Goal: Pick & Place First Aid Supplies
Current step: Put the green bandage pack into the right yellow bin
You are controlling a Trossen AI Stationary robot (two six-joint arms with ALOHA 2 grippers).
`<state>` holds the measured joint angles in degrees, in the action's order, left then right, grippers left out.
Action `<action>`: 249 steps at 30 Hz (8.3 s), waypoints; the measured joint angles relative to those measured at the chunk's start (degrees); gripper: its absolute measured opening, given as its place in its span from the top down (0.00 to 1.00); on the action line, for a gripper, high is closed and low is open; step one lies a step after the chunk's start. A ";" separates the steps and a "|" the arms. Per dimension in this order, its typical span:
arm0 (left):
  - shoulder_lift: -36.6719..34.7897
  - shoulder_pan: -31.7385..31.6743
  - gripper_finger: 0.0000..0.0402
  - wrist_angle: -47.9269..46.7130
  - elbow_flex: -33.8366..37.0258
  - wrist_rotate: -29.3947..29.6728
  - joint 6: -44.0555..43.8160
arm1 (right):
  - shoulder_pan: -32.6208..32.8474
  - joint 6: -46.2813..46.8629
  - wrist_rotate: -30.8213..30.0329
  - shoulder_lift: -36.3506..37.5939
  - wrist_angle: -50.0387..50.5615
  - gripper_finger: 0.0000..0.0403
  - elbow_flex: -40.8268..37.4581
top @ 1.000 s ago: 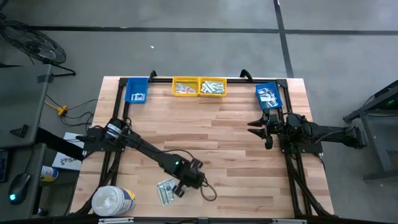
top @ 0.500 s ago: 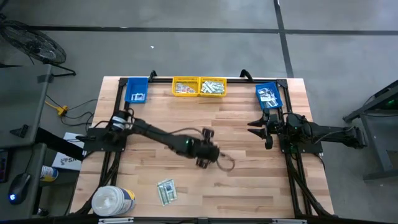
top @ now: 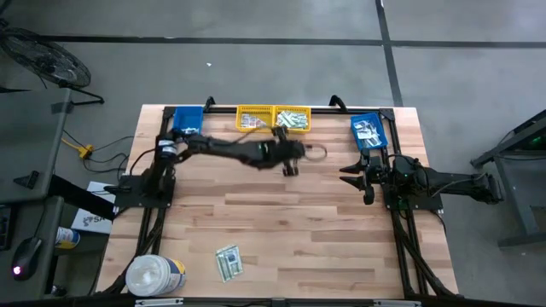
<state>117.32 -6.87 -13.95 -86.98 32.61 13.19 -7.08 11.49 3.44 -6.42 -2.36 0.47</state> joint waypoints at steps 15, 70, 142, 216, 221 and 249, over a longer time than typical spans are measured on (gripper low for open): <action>-3.62 -18.88 1.00 9.26 -0.11 -18.92 -19.47 | -0.01 0.00 0.00 0.00 -0.01 0.68 0.00; -1.08 -26.55 0.76 9.80 -0.09 -31.94 -33.82 | 0.01 0.00 0.00 0.00 -0.01 0.68 0.02; -30.32 42.23 0.76 -23.84 32.96 -27.88 -57.62 | 0.01 0.00 -0.01 -0.33 0.01 0.68 0.00; -18.34 50.35 0.74 -24.32 37.88 -23.30 -82.90 | -0.01 0.00 0.00 -0.33 0.01 0.68 0.00; -18.34 50.34 0.64 -23.55 37.88 -23.59 -82.99 | 0.01 0.00 -0.02 -0.33 0.01 0.68 0.02; -18.92 50.31 0.99 -27.39 36.79 -23.04 -89.43 | 0.00 0.00 0.00 -0.33 0.00 0.68 0.00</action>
<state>98.40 43.44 -41.34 -50.19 9.57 -76.24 -7.09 11.49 3.44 -6.74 -2.36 0.48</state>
